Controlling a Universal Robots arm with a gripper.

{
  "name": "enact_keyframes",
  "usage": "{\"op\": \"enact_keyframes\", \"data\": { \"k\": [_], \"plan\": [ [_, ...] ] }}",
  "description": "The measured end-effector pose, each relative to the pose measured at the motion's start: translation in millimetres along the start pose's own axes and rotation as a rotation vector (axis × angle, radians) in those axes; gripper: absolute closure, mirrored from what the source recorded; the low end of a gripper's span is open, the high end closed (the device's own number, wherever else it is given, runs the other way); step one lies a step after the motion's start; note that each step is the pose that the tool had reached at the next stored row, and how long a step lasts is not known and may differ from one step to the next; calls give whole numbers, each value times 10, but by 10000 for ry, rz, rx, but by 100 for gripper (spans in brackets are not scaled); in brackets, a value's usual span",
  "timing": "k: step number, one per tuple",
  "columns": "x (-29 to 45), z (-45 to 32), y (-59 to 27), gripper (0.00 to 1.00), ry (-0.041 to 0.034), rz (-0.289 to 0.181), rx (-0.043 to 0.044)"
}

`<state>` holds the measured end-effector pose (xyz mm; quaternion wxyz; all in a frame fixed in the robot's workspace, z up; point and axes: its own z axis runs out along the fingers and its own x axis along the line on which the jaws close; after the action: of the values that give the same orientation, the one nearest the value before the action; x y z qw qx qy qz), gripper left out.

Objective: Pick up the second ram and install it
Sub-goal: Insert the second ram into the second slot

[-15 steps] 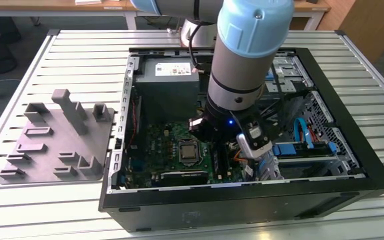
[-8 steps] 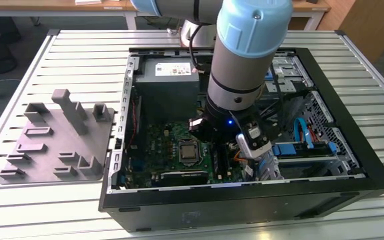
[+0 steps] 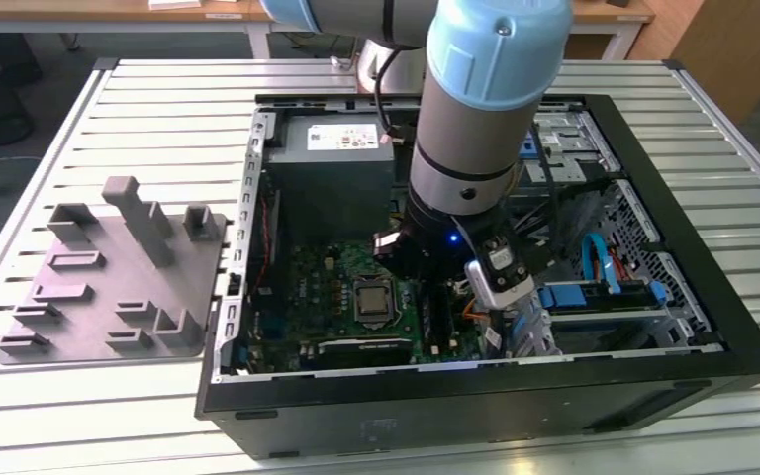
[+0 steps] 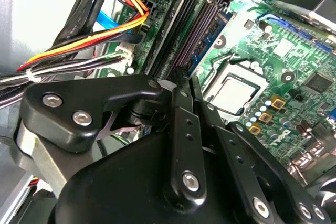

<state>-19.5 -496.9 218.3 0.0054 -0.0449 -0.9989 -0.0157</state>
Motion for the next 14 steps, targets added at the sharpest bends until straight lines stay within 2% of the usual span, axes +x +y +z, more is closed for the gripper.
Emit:
{"op": "enact_keyframes", "data": {
  "k": [14],
  "plan": [
    [-2, 0, -45, 86, 1, -25, 2]
  ]
}}
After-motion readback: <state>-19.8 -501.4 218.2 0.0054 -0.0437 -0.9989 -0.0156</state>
